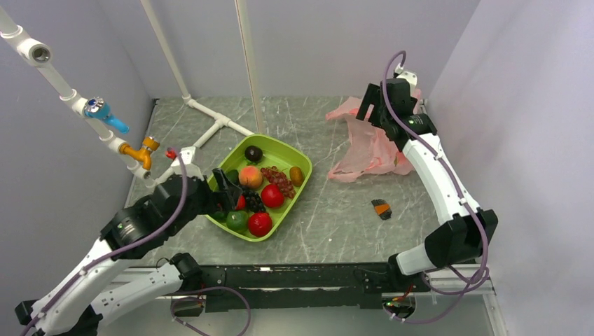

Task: Take the fake fruits out of the plastic bag
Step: Place the plastic bag at the center of the board, then reset both arms

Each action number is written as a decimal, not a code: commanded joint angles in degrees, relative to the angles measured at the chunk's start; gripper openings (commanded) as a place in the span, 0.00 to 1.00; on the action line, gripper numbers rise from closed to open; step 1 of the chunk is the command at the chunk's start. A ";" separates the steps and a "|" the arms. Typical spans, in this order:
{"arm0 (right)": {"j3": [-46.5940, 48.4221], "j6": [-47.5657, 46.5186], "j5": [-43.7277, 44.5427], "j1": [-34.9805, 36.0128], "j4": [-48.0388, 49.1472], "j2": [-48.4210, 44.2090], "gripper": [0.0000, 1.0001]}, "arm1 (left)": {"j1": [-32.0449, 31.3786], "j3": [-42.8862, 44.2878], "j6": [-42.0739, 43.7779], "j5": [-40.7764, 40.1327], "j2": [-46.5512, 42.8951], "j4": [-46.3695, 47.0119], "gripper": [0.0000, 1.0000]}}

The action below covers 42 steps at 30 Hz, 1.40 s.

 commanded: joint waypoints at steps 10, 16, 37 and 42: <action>-5.40 -3.08 -15.36 1.37 -8.21 -26.15 0.99 | 0.25 8.74 2.97 2.64 -10.14 2.08 0.99; -8.58 -4.65 -17.51 1.38 -10.20 -39.88 1.00 | 0.26 8.99 6.65 1.51 -17.79 6.35 0.99; -5.47 -2.09 -4.55 1.37 -15.40 -55.02 1.00 | 0.30 12.55 10.89 -0.66 -23.44 6.54 1.00; -6.34 -2.38 -5.00 1.38 -14.03 -55.79 1.00 | 0.27 11.81 10.87 -0.48 -23.02 6.88 0.99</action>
